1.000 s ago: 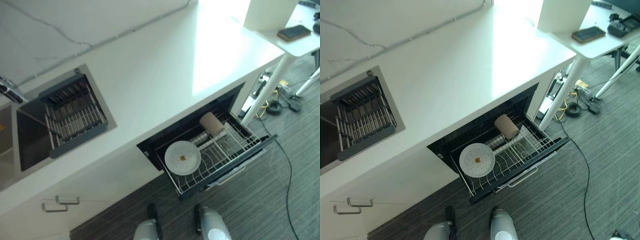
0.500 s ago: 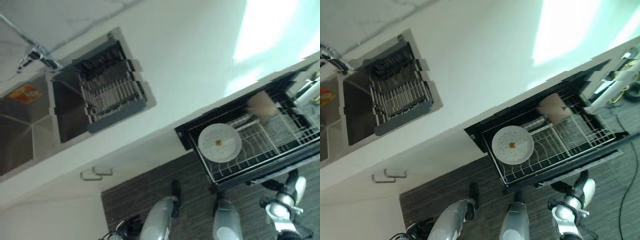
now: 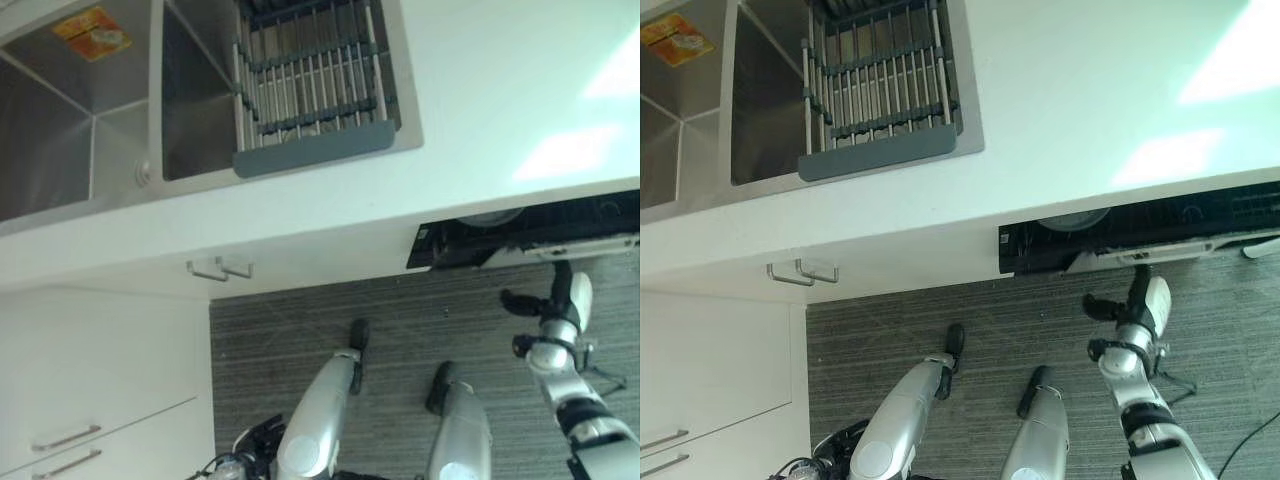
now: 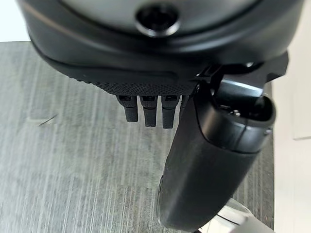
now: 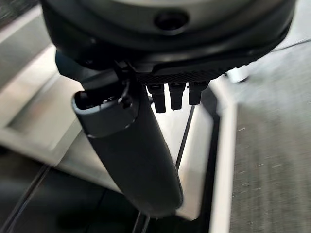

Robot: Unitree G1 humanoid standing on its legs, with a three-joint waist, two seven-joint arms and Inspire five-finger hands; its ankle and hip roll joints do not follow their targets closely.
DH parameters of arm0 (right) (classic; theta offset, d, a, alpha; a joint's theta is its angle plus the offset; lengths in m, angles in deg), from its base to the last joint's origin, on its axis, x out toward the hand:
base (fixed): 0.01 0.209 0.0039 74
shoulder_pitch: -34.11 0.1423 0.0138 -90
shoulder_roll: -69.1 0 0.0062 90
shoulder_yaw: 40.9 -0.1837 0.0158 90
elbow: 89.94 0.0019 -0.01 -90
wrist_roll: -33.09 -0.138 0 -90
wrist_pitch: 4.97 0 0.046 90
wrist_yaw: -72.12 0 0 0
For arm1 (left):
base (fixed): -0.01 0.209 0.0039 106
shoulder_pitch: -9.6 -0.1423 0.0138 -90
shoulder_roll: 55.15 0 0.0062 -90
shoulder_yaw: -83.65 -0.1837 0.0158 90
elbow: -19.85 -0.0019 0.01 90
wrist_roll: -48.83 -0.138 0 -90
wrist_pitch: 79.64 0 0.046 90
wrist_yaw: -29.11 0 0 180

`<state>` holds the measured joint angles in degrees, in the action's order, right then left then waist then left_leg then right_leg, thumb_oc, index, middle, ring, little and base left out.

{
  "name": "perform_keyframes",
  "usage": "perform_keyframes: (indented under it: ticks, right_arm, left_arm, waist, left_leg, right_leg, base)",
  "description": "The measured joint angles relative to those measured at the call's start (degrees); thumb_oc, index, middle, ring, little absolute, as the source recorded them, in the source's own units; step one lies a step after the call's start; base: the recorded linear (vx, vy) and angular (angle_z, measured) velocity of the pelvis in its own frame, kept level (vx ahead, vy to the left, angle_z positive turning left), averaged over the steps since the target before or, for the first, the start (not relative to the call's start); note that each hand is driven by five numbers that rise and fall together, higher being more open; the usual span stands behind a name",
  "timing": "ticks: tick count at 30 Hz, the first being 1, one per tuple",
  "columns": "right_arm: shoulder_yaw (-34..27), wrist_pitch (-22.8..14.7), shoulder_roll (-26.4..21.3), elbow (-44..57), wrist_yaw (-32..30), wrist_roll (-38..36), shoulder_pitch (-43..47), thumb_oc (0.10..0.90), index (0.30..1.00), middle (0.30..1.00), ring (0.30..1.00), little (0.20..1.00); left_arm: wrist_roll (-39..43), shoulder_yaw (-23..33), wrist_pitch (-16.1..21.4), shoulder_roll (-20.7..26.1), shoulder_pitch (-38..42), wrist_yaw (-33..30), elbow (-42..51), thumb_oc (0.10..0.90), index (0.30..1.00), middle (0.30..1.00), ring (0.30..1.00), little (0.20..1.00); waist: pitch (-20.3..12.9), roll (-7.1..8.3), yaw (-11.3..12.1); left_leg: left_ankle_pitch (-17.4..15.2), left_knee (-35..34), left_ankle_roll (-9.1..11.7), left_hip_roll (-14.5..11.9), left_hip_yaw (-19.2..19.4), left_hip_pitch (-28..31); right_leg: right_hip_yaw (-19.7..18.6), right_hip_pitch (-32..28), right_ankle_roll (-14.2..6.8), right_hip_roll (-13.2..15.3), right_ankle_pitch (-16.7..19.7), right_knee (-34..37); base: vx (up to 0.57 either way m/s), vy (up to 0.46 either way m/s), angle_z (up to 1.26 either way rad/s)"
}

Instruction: Place the dishes in the dishwasher.

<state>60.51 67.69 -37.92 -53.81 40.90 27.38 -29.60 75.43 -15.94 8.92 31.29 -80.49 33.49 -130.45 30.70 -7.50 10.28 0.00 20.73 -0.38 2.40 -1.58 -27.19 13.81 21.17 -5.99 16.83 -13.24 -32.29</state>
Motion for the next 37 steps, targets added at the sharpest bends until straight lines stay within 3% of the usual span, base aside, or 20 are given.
perform_keyframes:
  ticks: [5,7,13,16,19,22,26,31,33,37]
  right_arm:
    - [0.04,1.91,0.19,0.02,-4.18,-0.45,0.23,0.800,0.900,0.900,0.900,0.900]
    - [0.36,4.78,-0.60,0.18,-4.15,-0.82,0.28,0.800,0.900,0.900,0.900,0.900]
    - [2.40,8.48,-1.27,1.03,-3.50,-2.53,1.88,0.800,0.900,0.900,0.900,0.900]
    - [3.00,8.48,-0.48,1.16,-2.38,-2.55,1.76,0.800,0.900,0.900,0.900,0.900]
    - [8.02,4.46,6.20,10.64,-1.09,-1.51,-6.36,0.800,0.900,0.900,0.900,0.900]
    - [9.33,-0.53,12.54,15.26,0.86,1.08,-16.87,0.800,0.900,0.900,0.900,0.900]
    - [2.86,-0.76,11.74,12.15,5.45,0.43,-28.00,0.800,0.900,0.900,0.900,0.900]
    - [-0.27,-0.82,7.11,8.09,8.38,-1.20,-32.20,0.800,0.900,0.900,0.900,0.900]
    - [-0.44,-1.10,6.74,8.07,8.97,-1.23,-32.35,0.800,0.900,0.900,0.900,0.900]
    - [-0.38,-2.25,7.49,7.89,12.47,-1.24,-31.92,0.800,0.900,0.900,0.900,0.900]
  left_arm:
    - [-0.02,0.98,0.73,0.00,-0.76,1.28,-0.72,0.800,0.900,0.900,0.900,0.900]
    - [-0.04,1.74,1.69,0.10,-0.76,1.39,-0.71,0.800,0.900,0.900,0.900,0.900]
    - [0.07,2.21,2.25,0.20,-1.12,2.61,-1.03,0.800,0.900,0.900,0.900,0.900]
    - [1.78,3.98,3.20,0.10,-1.28,2.79,-0.95,0.800,0.900,0.900,0.900,0.900]
    - [7.00,9.79,8.36,-0.14,-1.17,0.13,4.53,0.800,0.900,0.900,0.900,0.900]
    - [7.40,10.41,13.69,0.47,-1.32,-1.59,13.02,0.800,0.900,0.900,0.900,0.900]
    - [13.20,12.28,17.11,0.58,-4.55,1.27,22.66,0.800,0.900,0.900,0.900,0.900]
    - [13.15,10.28,16.43,1.53,-5.50,2.88,19.77,0.800,0.900,0.900,0.900,0.900]
    - [12.39,9.04,16.11,1.32,-5.41,3.94,19.64,0.800,0.900,0.900,0.900,0.900]
    - [12.22,7.27,11.40,0.23,-5.39,5.25,16.92,0.800,0.900,0.900,0.900,0.900]
  waist:
    - [0.34,0.73,1.49]
    - [0.34,0.73,2.65]
    - [0.31,0.67,4.27]
    - [0.30,0.66,4.29]
    - [0.23,0.46,3.80]
    - [-0.12,-0.02,1.63]
    - [-2.26,0.64,-2.86]
    - [-7.99,2.85,-7.46]
    - [-8.54,2.92,-8.39]
    - [-11.67,2.04,-9.24]
  left_leg:
    - [1.14,0.96,0.46,0.90,-2.63,-2.18]
    - [1.45,0.64,0.69,0.89,-3.36,-2.01]
    - [3.09,-1.25,2.02,0.65,-6.67,-1.85]
    - [3.41,-2.27,1.98,0.17,-7.21,-1.03]
    - [5.58,-5.29,2.84,-1.76,-7.33,4.55]
    - [6.59,-10.38,3.33,-3.56,-6.60,10.56]
    - [6.65,-13.29,3.47,-6.14,-3.99,13.86]
    - [7.14,-14.39,3.85,-7.09,-0.36,16.58]
    - [7.18,-14.41,3.91,-7.68,-0.13,17.34]
    - [6.35,-15.34,4.22,-8.46,1.97,18.66]
  right_leg:
    - [2.48,-0.05,0.02,0.12,-0.57,-0.01]
    - [3.06,-0.27,-0.06,0.06,-0.68,-0.26]
    - [5.10,-0.12,1.02,-0.56,-1.38,-1.69]
    - [5.35,-0.64,1.57,-1.07,-1.29,-1.65]
    - [5.89,-5.81,2.84,-3.08,-0.63,1.01]
    - [6.06,-11.30,3.52,-4.76,0.15,5.06]
    - [5.18,-14.68,3.19,-6.88,2.07,10.56]
    - [2.28,-14.58,3.17,-7.63,2.22,10.17]
    - [1.71,-14.71,3.52,-8.22,2.02,10.03]
    - [-0.01,-13.19,4.82,-8.43,0.31,7.71]
  base:
    - [0.10,-0.007,0.25]
    - [0.05,-0.044,0.17]
    - [0.02,-0.050,0.17]
    - [-0.02,-0.020,0.07]
    - [-0.07,-0.015,-0.07]
    - [-0.03,-0.100,0.05]
    - [-0.04,-0.125,-0.22]
    - [-0.04,-0.065,-0.39]
    - [-0.03,-0.064,-0.20]
    - [-0.02,-0.048,-0.23]
